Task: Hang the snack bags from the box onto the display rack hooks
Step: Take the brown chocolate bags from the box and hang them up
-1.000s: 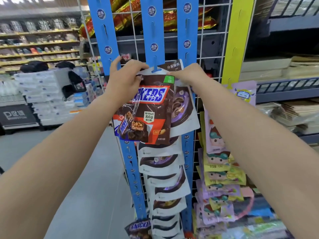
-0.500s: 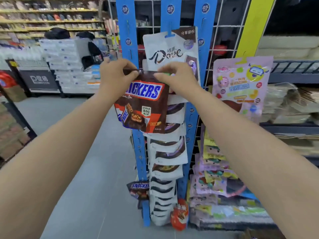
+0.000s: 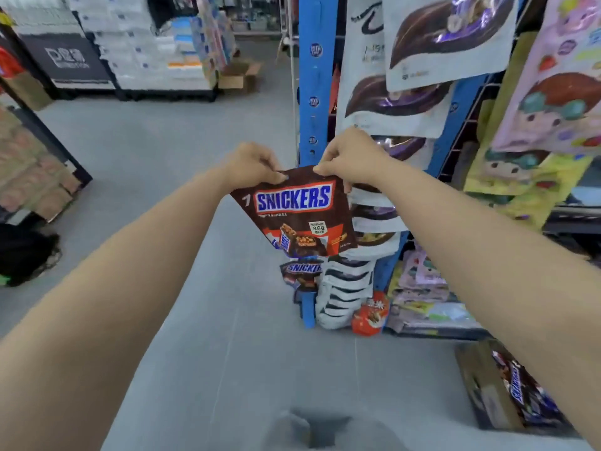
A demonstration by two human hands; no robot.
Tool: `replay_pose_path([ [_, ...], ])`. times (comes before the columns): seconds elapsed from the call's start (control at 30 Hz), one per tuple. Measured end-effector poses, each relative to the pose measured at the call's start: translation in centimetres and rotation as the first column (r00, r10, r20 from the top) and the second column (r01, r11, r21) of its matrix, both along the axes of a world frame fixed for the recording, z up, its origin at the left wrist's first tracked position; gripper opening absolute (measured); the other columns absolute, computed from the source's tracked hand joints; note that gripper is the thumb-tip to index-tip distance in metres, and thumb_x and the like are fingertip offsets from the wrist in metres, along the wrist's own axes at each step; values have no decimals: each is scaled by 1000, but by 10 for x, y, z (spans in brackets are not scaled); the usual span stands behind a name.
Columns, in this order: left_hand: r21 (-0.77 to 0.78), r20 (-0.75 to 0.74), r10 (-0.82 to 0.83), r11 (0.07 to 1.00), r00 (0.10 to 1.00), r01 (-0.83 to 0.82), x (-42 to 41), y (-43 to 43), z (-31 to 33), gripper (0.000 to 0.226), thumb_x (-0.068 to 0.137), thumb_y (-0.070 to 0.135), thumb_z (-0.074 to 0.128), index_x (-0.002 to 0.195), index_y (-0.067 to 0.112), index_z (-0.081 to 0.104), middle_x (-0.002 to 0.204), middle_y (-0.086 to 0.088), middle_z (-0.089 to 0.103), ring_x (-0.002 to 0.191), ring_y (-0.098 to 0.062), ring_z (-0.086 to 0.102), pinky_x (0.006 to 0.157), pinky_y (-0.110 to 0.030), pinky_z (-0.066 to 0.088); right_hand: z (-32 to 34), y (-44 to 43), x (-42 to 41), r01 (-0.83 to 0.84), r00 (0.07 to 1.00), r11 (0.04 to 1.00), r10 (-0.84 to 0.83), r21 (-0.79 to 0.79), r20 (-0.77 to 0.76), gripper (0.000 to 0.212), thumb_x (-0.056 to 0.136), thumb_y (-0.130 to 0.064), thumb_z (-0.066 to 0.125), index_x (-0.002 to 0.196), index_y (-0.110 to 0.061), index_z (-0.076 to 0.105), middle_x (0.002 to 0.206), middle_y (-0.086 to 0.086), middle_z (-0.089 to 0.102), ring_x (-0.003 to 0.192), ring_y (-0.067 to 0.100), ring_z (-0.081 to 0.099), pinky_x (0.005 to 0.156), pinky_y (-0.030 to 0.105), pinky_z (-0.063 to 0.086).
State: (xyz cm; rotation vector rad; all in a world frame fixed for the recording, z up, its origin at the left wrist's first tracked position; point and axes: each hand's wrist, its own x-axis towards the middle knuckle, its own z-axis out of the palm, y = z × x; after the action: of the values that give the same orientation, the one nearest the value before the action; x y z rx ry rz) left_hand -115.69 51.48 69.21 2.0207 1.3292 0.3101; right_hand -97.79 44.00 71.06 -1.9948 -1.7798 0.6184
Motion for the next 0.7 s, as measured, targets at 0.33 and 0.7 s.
replay_pose_path([
  [0.33,-243,-97,-150,962,984,123,-10,31,-123,18,80,18,73,87,6,61,74,1,63,63,-7,60,44,-9,46,-150,16,-19,272,938,945,-303,-182,-171,16,88,-23,63,78,-11,66,72,8,67,58,13,68,51,28,53],
  [0.7,-260,-153,115,954,982,-152,27,19,-290,15,82,18,70,72,21,58,83,0,65,78,-18,64,73,-28,53,-306,7,-3,379,799,813,-528,-443,-286,18,92,-11,56,99,3,66,89,15,66,75,21,67,71,32,59],
])
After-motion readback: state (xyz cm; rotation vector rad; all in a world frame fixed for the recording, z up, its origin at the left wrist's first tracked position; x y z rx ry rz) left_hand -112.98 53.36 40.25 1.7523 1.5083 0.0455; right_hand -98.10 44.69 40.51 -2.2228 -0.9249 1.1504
